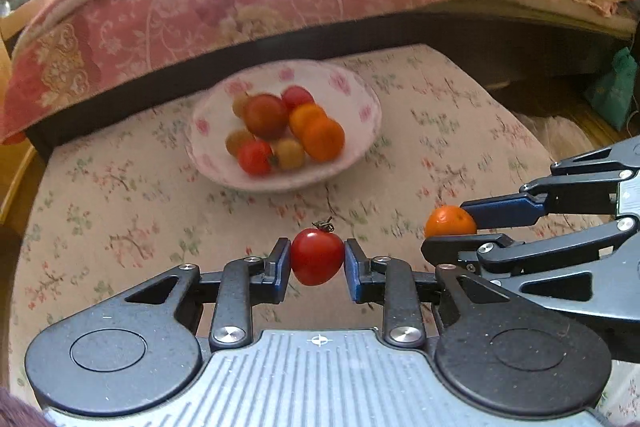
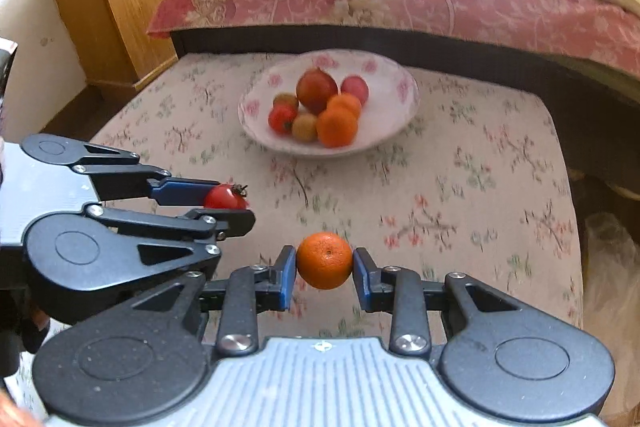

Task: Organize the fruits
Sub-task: 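Carry the red tomato and orange over the white plate with both tools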

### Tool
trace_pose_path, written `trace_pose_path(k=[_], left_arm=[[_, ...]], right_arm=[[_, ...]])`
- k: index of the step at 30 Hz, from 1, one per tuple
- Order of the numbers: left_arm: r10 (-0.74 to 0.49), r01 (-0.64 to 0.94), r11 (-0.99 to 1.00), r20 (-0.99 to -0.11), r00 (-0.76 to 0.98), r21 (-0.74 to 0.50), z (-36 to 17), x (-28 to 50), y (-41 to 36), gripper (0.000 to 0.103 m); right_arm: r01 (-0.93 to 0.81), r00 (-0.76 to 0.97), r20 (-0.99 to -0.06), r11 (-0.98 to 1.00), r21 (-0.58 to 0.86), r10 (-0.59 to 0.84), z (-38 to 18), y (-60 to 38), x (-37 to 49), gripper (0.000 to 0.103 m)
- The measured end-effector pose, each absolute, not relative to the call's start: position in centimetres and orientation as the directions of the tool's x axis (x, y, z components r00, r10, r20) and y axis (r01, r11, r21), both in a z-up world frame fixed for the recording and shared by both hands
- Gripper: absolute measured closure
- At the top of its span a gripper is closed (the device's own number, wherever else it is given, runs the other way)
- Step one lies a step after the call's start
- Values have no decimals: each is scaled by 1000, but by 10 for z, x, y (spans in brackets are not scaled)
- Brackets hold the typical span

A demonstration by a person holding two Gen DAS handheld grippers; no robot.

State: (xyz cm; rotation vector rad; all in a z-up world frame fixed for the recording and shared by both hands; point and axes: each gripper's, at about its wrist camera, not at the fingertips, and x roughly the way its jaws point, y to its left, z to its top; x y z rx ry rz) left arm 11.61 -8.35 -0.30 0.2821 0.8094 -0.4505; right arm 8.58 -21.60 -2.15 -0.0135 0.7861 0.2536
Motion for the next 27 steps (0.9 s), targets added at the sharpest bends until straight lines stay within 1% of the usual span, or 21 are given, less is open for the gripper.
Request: trace_pose_path(k=[10, 18, 27], left_arm=[[-258, 449, 890, -728, 636, 77, 4, 137, -82, 67], [-239, 430, 896, -697, 676, 109, 13, 169, -87, 67], [-222, 403, 908, -691, 688, 110, 9, 202, -90, 67]], right_arm=[[-205, 703, -681, 975, 81, 204, -14, -214, 107, 69], [-203, 755, -625, 977, 67, 200, 5, -215, 145, 69], [-206, 756, -628, 978, 44, 187, 0, -214, 181, 69]])
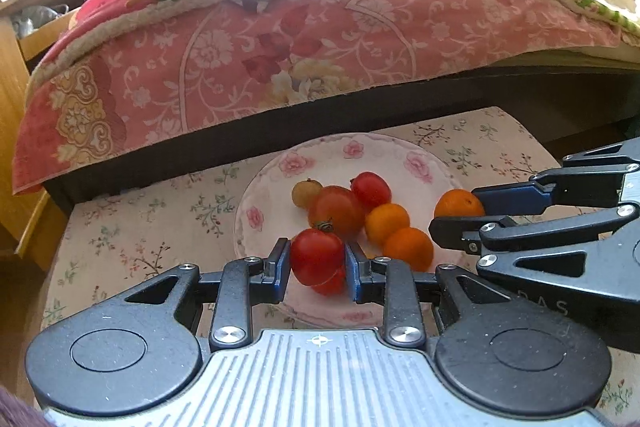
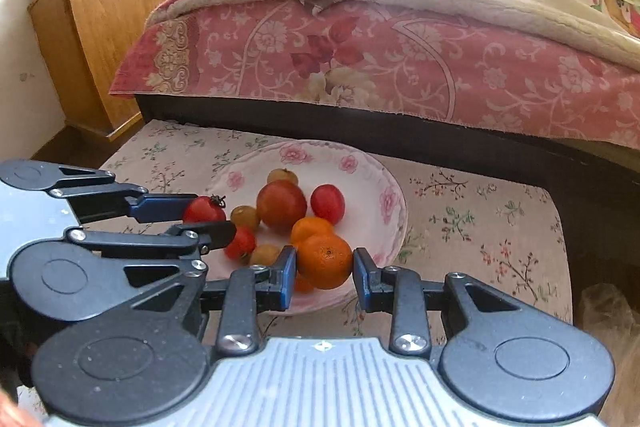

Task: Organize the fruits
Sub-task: 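Carry the red tomato and orange over the white plate with both tools, then open both tools to release the tomato and orange in the plate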

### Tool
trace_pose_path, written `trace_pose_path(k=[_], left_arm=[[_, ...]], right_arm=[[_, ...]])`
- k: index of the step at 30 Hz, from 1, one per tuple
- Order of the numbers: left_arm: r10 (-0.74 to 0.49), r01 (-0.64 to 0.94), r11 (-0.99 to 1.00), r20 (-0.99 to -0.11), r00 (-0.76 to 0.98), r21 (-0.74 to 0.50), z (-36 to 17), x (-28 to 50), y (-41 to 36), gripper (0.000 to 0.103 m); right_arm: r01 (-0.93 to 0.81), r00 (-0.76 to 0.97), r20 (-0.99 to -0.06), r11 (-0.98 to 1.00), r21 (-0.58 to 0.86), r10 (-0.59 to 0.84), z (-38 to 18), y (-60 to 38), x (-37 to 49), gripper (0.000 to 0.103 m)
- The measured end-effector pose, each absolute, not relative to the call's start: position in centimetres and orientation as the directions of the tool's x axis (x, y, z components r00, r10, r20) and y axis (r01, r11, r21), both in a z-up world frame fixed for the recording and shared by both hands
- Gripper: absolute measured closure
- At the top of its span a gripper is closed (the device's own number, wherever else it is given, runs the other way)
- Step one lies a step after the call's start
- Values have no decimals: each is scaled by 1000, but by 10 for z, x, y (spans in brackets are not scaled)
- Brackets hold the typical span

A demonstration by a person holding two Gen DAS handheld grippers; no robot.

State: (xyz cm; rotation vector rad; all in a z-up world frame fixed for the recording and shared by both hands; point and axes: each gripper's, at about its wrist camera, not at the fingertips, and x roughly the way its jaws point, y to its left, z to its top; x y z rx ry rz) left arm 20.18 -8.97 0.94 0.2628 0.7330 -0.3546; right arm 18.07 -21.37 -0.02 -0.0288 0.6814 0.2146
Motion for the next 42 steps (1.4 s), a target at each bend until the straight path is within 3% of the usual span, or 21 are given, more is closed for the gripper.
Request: trace_pose_path(k=[23, 42], left_arm=[[-207, 378, 920, -688, 696, 105, -2, 234, -92, 66], [-205, 357, 929, -669, 715, 97, 9, 223, -82, 54]], right_arm=[[-202, 750, -631, 977, 67, 198, -13, -218, 223, 68], [-147, 779, -604, 986, 84, 168, 4, -233, 208, 64]])
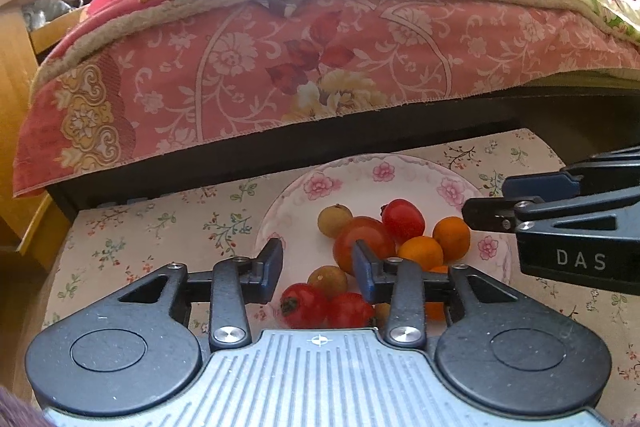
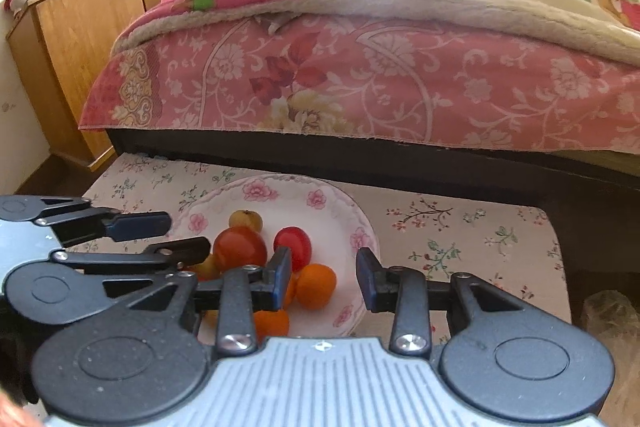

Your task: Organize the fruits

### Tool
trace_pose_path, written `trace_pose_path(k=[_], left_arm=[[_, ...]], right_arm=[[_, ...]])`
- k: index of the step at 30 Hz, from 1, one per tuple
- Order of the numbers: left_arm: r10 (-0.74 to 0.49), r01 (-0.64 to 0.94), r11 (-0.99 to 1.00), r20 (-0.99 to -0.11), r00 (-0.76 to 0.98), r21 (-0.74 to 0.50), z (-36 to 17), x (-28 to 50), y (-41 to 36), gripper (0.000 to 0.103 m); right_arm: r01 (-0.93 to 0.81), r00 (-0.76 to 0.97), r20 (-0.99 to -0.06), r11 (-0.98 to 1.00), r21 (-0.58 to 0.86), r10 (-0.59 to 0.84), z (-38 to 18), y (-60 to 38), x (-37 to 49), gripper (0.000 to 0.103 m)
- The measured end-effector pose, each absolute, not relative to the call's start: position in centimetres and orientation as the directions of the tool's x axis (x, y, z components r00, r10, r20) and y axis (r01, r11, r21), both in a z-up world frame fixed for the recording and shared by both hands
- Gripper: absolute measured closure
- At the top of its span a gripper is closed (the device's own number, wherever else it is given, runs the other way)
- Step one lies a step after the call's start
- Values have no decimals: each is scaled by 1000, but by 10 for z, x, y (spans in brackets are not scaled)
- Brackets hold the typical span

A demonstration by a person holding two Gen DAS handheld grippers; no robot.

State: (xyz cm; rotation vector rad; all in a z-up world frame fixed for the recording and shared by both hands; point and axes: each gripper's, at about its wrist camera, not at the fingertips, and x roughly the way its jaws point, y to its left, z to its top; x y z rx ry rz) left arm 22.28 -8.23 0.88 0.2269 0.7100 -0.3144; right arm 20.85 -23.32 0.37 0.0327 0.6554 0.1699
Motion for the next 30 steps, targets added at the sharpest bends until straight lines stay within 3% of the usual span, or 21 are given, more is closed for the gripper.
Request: trace_pose_path(k=[10, 30], left_arm=[[-208, 362, 926, -657, 725, 106, 18, 192, -80, 33], [-174, 315, 944, -655, 735, 102, 19, 129, -69, 11]], right_arm=[[-127, 770, -623, 990, 62, 138, 5, -233, 175, 62], [-85, 750, -649, 992, 96, 127, 1, -229, 104, 58]])
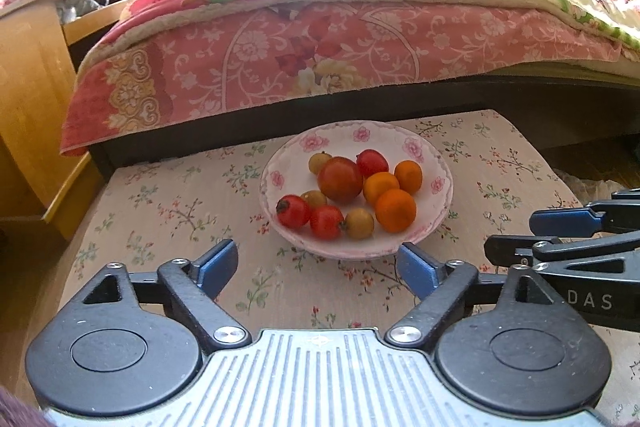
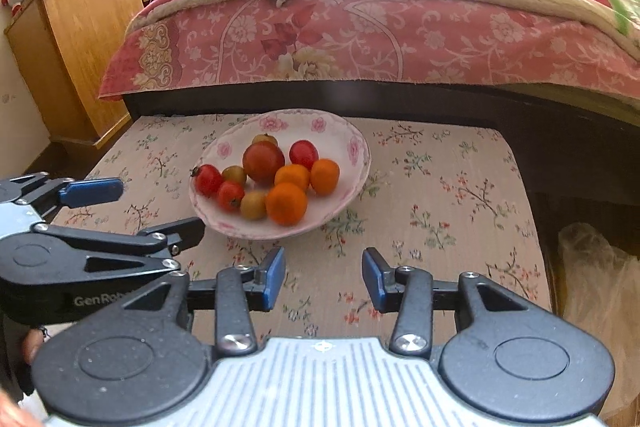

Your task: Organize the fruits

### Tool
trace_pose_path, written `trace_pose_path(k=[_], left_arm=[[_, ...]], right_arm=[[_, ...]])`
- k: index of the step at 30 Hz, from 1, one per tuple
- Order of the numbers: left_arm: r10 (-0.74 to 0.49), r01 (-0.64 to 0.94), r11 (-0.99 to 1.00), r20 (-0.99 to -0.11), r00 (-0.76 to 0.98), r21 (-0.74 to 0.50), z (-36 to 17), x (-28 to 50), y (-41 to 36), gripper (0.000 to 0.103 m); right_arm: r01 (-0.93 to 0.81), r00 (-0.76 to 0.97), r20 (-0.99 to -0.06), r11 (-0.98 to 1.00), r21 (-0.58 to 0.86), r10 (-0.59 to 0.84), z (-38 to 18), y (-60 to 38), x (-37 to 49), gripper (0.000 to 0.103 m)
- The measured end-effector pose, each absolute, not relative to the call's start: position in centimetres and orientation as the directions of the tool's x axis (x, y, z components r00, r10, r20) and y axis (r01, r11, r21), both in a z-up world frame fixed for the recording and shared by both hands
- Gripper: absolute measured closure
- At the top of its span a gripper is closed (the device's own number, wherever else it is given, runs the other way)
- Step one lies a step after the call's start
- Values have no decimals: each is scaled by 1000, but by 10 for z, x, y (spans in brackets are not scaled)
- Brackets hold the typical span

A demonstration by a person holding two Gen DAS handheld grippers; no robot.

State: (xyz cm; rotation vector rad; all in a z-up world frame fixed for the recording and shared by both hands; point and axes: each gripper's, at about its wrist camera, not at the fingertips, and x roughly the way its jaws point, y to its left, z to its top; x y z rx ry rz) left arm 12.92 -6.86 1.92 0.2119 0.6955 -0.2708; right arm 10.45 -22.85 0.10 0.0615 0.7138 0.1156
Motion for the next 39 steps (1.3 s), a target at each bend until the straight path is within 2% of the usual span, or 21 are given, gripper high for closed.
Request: trace_pose_path(k=[12, 18, 24, 39], left_arm=[[-128, 274, 954, -659, 741, 123, 18, 97, -64, 6], [-65, 241, 951, -639, 767, 192, 21, 80, -66, 1], [-79, 227, 963, -657, 750, 143, 22, 72, -59, 0], [-71, 214, 967, -658, 750, 140, 24, 56, -54, 0]], right_arm=[[-66, 748, -651, 991, 119, 128, 1, -226, 73, 58], [-58, 746, -653, 990, 132, 131, 0, -225, 57, 58], [-56, 750, -648, 988, 141, 135, 2, -224, 44, 58], [-56, 753, -644, 989, 139, 134, 3, -219, 28, 58]])
